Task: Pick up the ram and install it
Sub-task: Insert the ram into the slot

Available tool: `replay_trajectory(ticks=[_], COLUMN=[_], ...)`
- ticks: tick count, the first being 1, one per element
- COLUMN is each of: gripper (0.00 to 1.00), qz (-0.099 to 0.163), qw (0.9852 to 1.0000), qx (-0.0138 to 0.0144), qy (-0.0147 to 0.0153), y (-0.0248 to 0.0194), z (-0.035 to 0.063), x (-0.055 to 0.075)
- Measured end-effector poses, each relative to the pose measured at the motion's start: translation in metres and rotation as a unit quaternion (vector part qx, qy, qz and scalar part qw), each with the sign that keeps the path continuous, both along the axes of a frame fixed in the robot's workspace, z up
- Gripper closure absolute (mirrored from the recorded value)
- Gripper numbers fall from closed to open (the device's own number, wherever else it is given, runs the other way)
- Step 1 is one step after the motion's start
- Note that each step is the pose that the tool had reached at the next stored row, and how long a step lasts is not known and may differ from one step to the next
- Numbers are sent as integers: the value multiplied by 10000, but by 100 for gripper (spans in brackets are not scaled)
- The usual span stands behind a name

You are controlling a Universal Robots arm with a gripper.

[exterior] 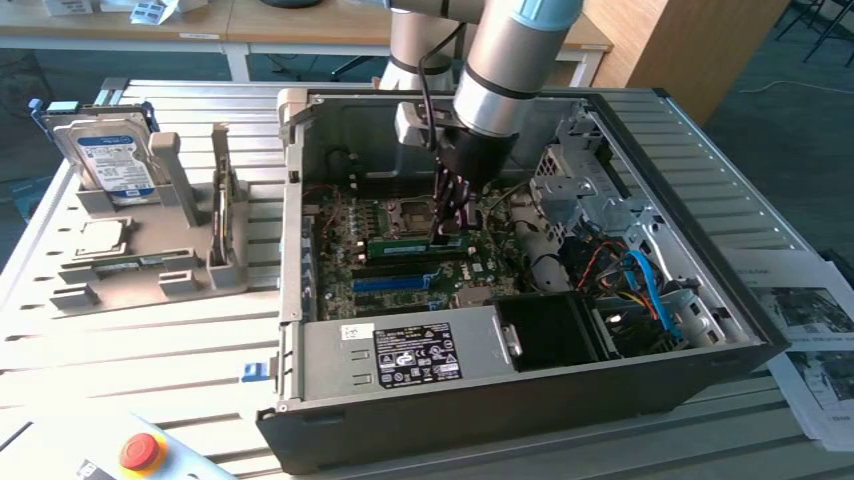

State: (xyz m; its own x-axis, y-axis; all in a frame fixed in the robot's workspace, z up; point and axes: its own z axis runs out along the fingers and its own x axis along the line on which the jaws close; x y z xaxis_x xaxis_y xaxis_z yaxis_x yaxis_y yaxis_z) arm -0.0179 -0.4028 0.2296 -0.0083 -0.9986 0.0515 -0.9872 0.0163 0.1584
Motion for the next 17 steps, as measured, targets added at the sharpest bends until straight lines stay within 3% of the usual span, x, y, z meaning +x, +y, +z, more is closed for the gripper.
replay_trajectory(ticks=[11, 17], gripper=[88, 88], qz=[0, -1], qw=[10000, 10000], qx=[-29, -24], qy=[-8, -42], y=[12, 12], z=[-1, -1], x=[-4, -6])
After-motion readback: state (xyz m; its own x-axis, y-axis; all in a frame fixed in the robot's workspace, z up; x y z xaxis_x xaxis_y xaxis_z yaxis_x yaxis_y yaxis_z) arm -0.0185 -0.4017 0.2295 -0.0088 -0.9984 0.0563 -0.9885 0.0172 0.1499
